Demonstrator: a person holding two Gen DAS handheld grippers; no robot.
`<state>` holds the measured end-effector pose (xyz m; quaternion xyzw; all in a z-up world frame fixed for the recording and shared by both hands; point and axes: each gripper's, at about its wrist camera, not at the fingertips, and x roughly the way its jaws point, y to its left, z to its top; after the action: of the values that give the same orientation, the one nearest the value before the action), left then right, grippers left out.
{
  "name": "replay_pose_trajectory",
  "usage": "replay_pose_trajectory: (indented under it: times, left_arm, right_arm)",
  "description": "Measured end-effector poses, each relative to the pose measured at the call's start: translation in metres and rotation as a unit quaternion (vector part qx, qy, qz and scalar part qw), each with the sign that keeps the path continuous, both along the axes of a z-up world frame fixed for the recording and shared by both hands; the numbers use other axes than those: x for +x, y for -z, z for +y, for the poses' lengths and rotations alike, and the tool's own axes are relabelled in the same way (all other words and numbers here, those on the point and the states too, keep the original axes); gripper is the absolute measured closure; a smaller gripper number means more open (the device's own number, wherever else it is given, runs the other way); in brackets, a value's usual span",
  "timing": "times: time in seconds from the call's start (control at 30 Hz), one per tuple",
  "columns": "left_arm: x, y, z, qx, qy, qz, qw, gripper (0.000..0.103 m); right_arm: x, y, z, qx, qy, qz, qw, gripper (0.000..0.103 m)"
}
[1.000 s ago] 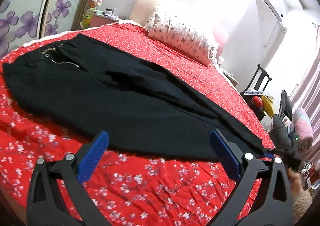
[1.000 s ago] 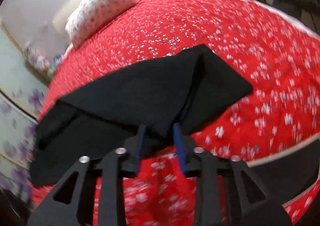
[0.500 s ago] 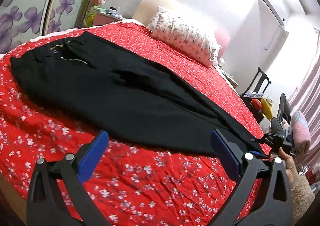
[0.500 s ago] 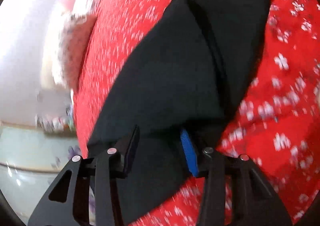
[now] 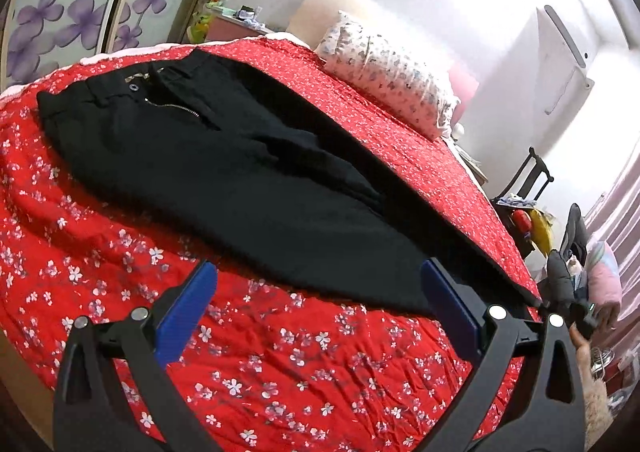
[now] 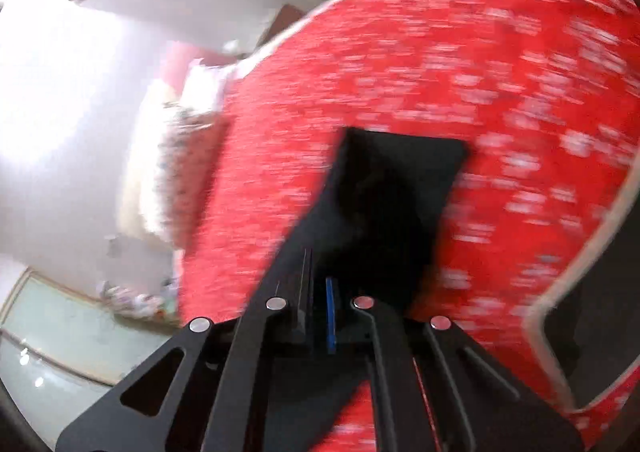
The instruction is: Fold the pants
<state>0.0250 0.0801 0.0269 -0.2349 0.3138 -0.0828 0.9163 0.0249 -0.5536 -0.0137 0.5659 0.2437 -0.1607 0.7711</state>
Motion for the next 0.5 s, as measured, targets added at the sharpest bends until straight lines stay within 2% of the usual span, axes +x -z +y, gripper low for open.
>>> replay_pose_trajectory:
  times: [0.07, 0.13, 0.17, 0.2, 0.23, 0.27, 0.3, 0.33, 0.4, 0.43, 0.5]
  left_arm:
    - [0.001, 0.001, 0.000, -0.003, 0.001, 0.006, 1.0000, 0.002]
    - [0.001, -0.001, -0.002, -0.002, 0.002, 0.005, 1.0000, 0.002]
    - [0.000, -0.002, -0.002, 0.000, 0.001, 0.003, 1.0000, 0.002]
    - [-0.001, -0.004, -0.001, 0.004, -0.001, -0.001, 1.0000, 0.002]
    - [0.000, -0.005, 0.001, 0.006, -0.003, -0.003, 1.0000, 0.002]
    - [0.000, -0.005, 0.002, 0.007, -0.005, -0.004, 1.0000, 0.002]
    - [0.000, -0.004, 0.005, 0.006, -0.010, -0.003, 0.9999, 0.002]
    - [0.001, -0.003, 0.006, 0.003, -0.014, -0.001, 0.9999, 0.002]
    - [0.003, 0.002, 0.010, -0.013, -0.017, 0.008, 0.9997, 0.002]
    - [0.005, 0.005, 0.010, -0.021, -0.015, 0.015, 0.9996, 0.002]
    - [0.010, 0.011, 0.011, -0.043, -0.004, 0.032, 0.9986, 0.002]
  right_arm:
    - [0.001, 0.022, 0.005, 0.004, -0.010, 0.065, 0.998, 0.099]
    - [0.001, 0.020, 0.010, -0.021, -0.019, 0.073, 0.997, 0.098]
    - [0.003, 0.012, 0.015, -0.048, -0.033, 0.090, 0.994, 0.090]
    - [0.005, 0.005, 0.018, -0.061, -0.040, 0.102, 0.992, 0.087]
    - [0.003, -0.003, 0.022, -0.073, -0.047, 0.120, 0.989, 0.077]
    - [0.002, -0.008, 0.025, -0.078, -0.048, 0.127, 0.988, 0.060]
    - [-0.001, -0.015, 0.031, -0.084, -0.047, 0.128, 0.987, 0.051]
    - [-0.008, -0.025, 0.039, -0.093, -0.043, 0.115, 0.988, 0.043]
    - [-0.011, -0.039, 0.055, -0.107, -0.061, 0.066, 0.990, 0.043]
    - [-0.004, -0.045, 0.074, -0.106, -0.106, 0.028, 0.988, 0.044]
    - [0.013, -0.042, 0.102, -0.070, -0.170, -0.008, 0.983, 0.047]
